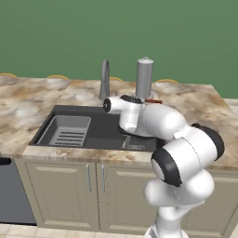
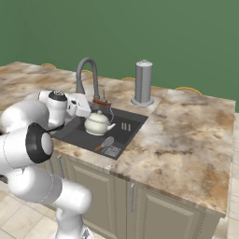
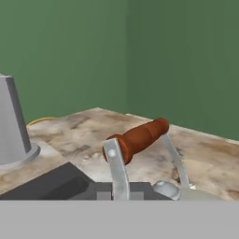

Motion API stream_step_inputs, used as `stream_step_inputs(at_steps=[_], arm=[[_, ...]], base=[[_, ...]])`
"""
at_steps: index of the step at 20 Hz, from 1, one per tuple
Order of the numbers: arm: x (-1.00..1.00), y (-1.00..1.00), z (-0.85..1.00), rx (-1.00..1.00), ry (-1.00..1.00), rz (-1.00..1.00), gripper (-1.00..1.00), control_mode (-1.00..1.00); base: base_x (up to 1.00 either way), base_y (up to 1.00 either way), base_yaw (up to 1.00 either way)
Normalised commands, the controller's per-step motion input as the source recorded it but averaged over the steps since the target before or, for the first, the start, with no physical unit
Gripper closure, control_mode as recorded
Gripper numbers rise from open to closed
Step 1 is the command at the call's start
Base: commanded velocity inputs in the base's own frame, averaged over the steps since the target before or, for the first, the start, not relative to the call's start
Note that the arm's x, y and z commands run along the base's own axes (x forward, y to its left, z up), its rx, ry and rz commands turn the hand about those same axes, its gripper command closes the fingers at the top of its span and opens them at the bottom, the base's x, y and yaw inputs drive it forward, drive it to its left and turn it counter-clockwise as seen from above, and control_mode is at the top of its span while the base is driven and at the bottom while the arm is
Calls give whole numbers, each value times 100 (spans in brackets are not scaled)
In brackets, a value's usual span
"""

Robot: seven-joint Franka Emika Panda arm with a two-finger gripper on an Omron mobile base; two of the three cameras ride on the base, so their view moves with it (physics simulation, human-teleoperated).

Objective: Open the cabinet, pick the kettle from the cabinet, and place it in the sink.

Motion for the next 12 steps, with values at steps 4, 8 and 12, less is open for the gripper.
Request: stream_step_inputs(at_steps=[4,8,12], arm=[[15,-8,-16,0,7,19,100,-100],[17,0,-19,0,2,18,100,-100],[16,9,-7,0,0,14,100,-100]], base=[[0,0,0],[0,0,0],[0,0,0]])
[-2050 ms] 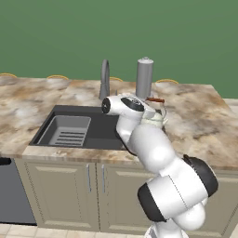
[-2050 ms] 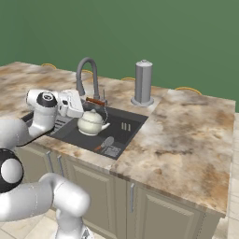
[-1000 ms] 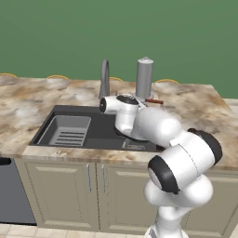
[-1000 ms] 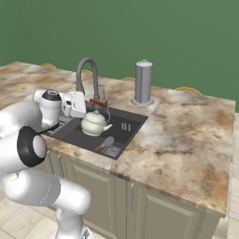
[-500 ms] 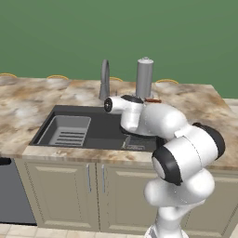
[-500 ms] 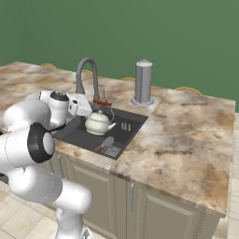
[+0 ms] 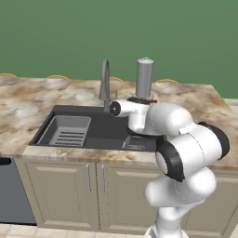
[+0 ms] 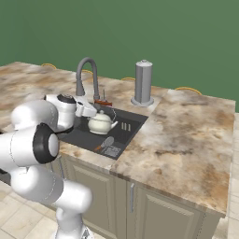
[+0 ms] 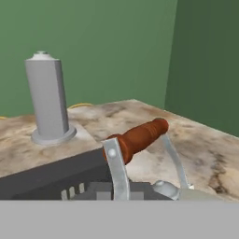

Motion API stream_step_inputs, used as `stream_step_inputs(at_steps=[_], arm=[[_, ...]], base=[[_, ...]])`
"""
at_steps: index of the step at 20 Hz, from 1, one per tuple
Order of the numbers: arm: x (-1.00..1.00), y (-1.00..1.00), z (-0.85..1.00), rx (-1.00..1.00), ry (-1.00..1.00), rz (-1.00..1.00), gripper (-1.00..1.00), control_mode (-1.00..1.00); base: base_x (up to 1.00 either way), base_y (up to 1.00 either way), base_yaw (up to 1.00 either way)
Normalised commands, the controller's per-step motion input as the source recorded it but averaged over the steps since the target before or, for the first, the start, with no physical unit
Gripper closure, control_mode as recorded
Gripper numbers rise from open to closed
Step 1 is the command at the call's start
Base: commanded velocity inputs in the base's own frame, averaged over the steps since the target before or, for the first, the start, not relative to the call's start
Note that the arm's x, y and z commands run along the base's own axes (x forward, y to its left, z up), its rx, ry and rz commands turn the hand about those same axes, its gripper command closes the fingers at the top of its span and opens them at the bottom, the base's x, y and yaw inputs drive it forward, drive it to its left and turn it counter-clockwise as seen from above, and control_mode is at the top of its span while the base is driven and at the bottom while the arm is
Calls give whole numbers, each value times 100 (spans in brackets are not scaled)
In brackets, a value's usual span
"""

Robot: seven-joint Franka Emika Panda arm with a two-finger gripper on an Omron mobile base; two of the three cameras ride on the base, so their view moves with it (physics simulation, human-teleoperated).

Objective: Open the cabinet, pick the kettle from the cabinet, and place it in the sink.

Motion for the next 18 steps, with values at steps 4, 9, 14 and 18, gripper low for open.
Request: stream_step_inputs(at_steps=[4,9,14,18], arm=[[17,17,-3,2,0,10,100,-100],[12,10,-3,7,0,3,100,-100],[3,4,-7,12,0,0,100,-100],[0,0,-15,12,0,0,100,-100]], base=[[0,0,0],[0,0,0],[0,0,0],[0,0,0]])
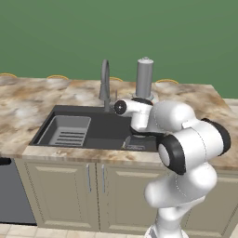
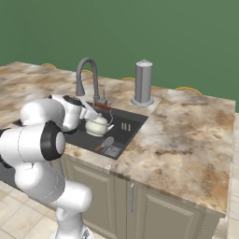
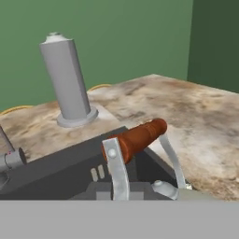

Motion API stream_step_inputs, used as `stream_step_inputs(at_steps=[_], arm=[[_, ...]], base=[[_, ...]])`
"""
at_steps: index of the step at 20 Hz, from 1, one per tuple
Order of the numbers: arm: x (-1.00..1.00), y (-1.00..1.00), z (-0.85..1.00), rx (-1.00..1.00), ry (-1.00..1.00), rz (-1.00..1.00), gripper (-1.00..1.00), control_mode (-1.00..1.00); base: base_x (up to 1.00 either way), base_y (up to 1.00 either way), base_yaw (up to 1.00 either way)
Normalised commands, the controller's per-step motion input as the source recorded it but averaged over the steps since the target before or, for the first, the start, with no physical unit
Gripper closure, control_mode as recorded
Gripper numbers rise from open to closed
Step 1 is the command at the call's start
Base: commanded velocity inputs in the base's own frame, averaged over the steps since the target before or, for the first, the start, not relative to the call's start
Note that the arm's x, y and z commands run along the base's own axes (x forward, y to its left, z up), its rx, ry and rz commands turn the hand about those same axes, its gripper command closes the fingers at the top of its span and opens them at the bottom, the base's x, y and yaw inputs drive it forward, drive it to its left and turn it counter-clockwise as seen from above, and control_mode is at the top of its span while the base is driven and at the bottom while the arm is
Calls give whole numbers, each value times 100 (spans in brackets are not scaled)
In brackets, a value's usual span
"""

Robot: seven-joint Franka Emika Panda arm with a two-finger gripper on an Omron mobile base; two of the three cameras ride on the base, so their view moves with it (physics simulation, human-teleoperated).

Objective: Open the cabinet, pick the kettle from the cabinet, and place it in the sink.

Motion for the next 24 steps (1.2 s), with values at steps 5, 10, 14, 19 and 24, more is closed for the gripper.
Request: stream_step_inputs(at_steps=[5,10,14,19,24], arm=[[-1,-9,-21,6,0,0,100,-100],[-4,-17,-19,2,0,0,100,-100],[-1,-20,-16,0,0,0,100,-100],[0,-21,-13,0,0,0,100,-100],[0,-15,-19,0,0,0,100,-100]], base=[[0,0,0],[0,0,0],[0,0,0],[0,0,0],[0,0,0]])
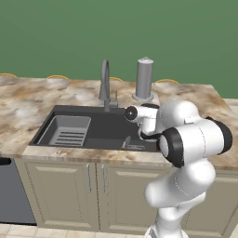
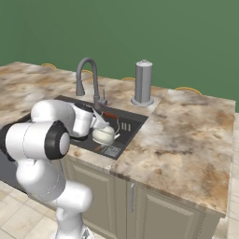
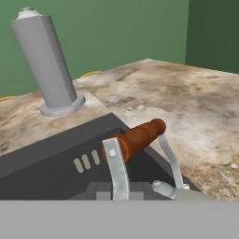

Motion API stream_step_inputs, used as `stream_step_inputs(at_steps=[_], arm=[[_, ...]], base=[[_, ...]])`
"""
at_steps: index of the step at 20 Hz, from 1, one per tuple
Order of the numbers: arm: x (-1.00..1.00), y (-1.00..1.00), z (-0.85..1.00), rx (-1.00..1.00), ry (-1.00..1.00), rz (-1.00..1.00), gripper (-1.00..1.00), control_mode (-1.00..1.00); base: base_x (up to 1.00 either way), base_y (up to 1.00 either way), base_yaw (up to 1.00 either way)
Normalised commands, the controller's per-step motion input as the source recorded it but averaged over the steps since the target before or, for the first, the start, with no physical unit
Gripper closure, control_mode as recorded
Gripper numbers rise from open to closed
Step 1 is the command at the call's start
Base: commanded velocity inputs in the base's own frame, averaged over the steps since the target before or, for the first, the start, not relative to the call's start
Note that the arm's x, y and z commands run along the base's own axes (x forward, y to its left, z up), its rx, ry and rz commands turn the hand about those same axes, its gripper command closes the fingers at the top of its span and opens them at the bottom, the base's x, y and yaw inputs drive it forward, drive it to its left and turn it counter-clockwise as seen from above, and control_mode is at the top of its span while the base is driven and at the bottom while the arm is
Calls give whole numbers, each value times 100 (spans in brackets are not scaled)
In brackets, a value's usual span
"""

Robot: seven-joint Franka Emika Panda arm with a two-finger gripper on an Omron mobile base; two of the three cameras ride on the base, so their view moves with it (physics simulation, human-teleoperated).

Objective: Open the cabinet, pick the kettle from the cabinet, and place it in the sink.

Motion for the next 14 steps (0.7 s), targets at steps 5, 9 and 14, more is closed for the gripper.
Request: stream_step_inputs(at_steps=[5,9,14], arm=[[0,-19,-16,0,0,0,100,-100],[-1,-9,-22,0,0,0,100,-100],[0,-4,-23,0,0,0,100,-100]], base=[[0,0,0],[0,0,0],[0,0,0]])
